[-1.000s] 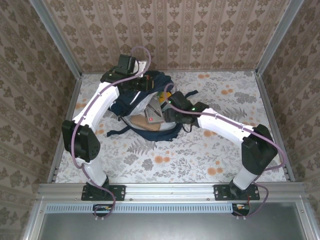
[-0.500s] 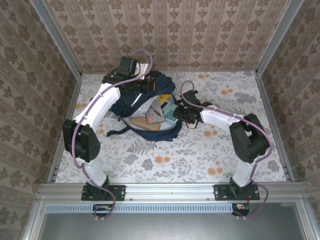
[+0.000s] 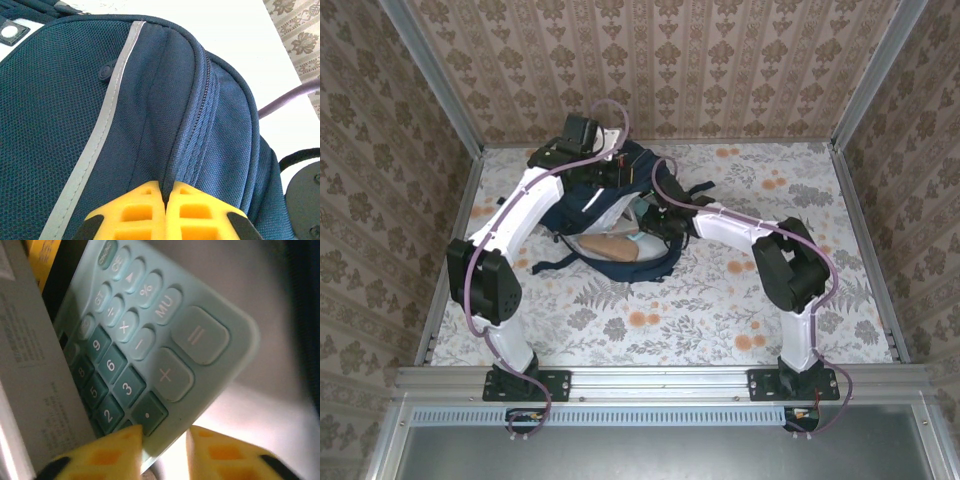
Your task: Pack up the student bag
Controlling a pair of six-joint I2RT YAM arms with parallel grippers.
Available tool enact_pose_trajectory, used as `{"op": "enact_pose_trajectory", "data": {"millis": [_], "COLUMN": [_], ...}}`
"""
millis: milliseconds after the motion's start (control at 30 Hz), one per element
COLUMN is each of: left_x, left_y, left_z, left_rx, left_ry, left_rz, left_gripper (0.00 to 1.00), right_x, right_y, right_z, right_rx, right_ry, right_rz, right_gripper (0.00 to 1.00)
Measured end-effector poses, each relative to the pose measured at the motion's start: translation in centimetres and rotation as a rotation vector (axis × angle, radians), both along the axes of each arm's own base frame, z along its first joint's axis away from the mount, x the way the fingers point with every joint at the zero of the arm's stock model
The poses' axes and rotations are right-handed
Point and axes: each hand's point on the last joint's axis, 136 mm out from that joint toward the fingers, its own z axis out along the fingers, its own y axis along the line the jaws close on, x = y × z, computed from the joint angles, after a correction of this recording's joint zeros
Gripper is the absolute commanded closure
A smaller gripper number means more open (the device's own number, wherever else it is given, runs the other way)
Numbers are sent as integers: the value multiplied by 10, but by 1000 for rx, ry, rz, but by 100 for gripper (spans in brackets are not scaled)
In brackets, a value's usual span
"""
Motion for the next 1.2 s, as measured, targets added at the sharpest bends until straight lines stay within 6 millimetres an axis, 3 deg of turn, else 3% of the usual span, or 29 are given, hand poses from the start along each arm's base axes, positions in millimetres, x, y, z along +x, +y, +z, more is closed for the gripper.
{"op": "enact_pose_trajectory", "data": {"millis": [100,300,533,600,667,900,967,1100,1200], "left_x": [0,0,6,5,5,5,5,5,4], "left_y": [1,3,11,11,11,11,11,11,10], "left_z": [-1,-3,0,2,2,2,3,3,2], "left_rx": [6,8,-15,-17,-17,-18,-18,-19,-24], "left_ry": [2,5,7,5,4,4,3,4,6], "left_rz": [4,4,12,11,11,11,11,10,6], "left_gripper": [100,100,100,100,100,100,100,100,100], "right_x": [-7,-23,-35,-33,-34,-36,-39,-40,-40], "right_y": [6,-9,-41,-47,-54,-64,-67,-70,-76], "right_z": [-2,2,52,57,49,-11,-21,-25,-25], "right_rx": [-4,-60,-161,-189,-231,-370,-389,-406,-426], "right_ry": [8,4,-108,-128,-112,28,59,66,69], "right_rz": [22,49,55,55,61,90,94,90,81], "right_gripper": [40,36,38,41,42,43,53,88,98]}}
